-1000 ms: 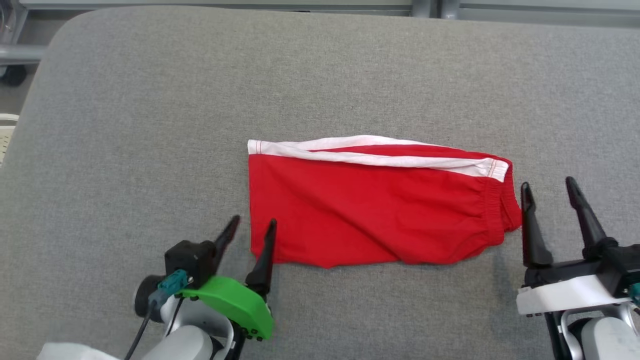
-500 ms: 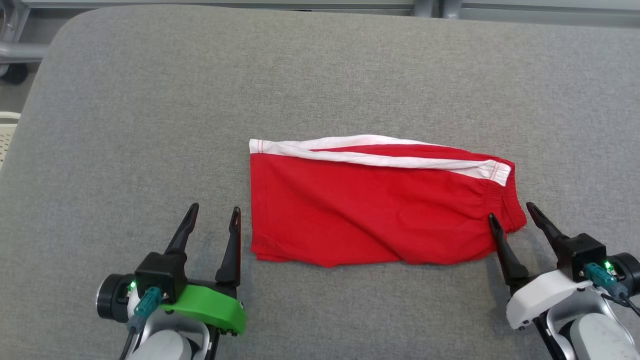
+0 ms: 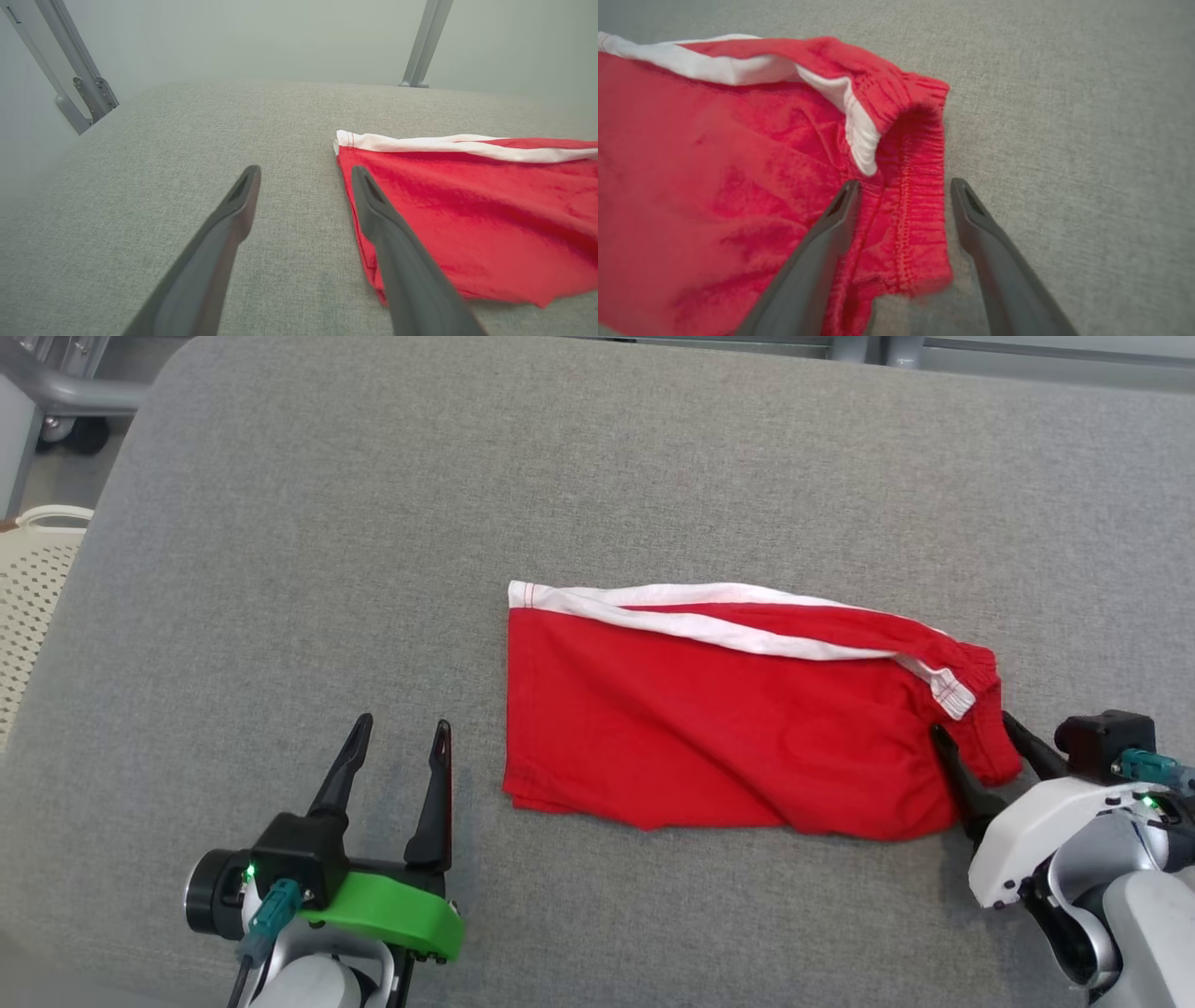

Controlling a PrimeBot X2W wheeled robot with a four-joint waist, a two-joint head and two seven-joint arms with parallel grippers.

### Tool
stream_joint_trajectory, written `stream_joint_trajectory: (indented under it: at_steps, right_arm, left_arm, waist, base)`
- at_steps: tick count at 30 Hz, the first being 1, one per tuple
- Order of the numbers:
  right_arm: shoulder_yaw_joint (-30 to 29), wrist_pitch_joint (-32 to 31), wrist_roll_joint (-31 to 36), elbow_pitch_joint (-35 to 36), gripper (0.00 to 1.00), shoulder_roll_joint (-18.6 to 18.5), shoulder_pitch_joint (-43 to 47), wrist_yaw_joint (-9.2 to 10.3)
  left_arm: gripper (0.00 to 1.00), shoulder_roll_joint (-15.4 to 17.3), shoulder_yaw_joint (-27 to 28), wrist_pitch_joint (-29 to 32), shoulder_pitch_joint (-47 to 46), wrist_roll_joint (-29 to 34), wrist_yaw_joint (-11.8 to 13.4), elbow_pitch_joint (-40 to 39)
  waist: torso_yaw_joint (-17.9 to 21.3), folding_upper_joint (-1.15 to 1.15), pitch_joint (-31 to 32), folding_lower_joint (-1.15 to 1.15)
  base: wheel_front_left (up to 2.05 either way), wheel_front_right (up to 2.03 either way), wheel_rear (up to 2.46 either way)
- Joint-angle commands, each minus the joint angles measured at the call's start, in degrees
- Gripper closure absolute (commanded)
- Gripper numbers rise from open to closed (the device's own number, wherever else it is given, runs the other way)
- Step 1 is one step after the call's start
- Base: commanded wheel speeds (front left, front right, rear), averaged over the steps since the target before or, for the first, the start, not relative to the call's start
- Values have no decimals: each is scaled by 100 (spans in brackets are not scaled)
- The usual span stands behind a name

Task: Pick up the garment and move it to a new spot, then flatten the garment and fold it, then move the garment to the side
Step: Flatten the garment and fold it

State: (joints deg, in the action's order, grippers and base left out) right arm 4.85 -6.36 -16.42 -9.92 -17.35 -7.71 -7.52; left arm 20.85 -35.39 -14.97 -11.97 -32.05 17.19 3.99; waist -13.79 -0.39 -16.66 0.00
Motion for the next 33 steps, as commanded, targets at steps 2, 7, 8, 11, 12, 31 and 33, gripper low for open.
stream_joint_trajectory:
  at_steps: [2,7,8,11,12,31,33]
  right_arm:
    - [114,-220,-603,-159,0,-55,-157,6]
    - [285,-528,-1690,-367,0,-99,-281,3]
    - [311,-601,-1885,-395,34,-136,-299,3]
    - [227,-904,-3095,-283,100,-239,-379,3]
    - [122,-1024,-3486,-246,100,-242,-390,3]
    - [-2314,-2915,-5064,-246,100,-1525,7,2]
    - [-2147,-3073,-4904,177,100,-1266,-46,2]
  left_arm:
    - [0,-62,99,-26,103,101,-73,37]
    - [0,-121,224,-25,169,220,-163,52]
    - [0,-117,254,-26,193,230,-185,54]
    - [0,-100,366,-25,302,260,-219,55]
    - [0,-87,399,-25,337,259,-229,60]
    - [0,-56,770,-21,737,324,-484,-108]
    - [0,-124,805,-21,772,323,-595,-104]
  waist:
    - [-98,39,-34,0]
    - [-190,39,8,0]
    - [-195,39,27,0]
    - [-141,39,88,0]
    - [-103,39,112,0]
    - [377,39,433,0]
    - [421,39,432,0]
  base:
    - [0,0,0]
    - [0,0,0]
    - [0,0,0]
    - [0,0,0]
    - [0,0,0]
    - [0,0,0]
    - [0,0,0]
